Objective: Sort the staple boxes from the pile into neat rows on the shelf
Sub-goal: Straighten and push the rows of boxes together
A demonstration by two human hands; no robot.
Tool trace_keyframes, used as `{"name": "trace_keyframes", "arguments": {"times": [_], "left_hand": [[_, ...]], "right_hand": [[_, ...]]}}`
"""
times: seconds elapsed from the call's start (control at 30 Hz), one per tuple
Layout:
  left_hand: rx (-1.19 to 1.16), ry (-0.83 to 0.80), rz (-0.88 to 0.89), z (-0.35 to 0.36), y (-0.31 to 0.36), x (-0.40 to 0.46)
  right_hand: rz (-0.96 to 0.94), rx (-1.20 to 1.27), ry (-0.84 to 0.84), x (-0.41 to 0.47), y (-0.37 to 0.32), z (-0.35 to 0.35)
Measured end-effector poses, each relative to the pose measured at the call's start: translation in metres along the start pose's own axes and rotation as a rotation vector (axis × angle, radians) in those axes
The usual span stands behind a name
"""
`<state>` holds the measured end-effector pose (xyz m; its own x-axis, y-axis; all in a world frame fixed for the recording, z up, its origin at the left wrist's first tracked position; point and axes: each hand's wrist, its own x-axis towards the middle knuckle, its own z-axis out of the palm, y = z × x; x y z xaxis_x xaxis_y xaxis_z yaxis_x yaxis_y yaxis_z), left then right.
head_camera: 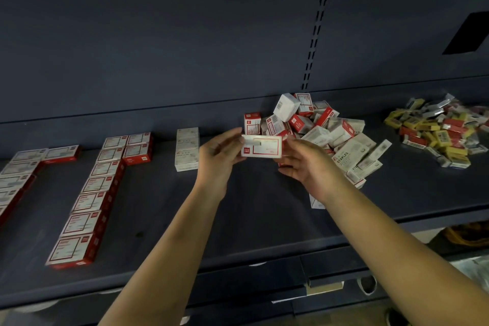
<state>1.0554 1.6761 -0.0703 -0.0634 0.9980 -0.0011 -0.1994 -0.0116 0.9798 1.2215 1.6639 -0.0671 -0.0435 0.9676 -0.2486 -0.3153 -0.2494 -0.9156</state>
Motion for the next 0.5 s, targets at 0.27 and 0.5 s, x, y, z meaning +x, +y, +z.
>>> {"name": "trace_keyframes", "arguments": {"times": [0.27,0.5], "left_hand": [[0.098,-0.127,0.091,0.004,0.014,-0.003],[0.164,-0.165,0.069,-0.007,0.013,-0.006]], "right_hand": [[0.020,-0.329,-0.201,-0.004,-0.008,0.010],[-0.023,-0.332,-0.291,-0.013,-0.007,0.024]]}}
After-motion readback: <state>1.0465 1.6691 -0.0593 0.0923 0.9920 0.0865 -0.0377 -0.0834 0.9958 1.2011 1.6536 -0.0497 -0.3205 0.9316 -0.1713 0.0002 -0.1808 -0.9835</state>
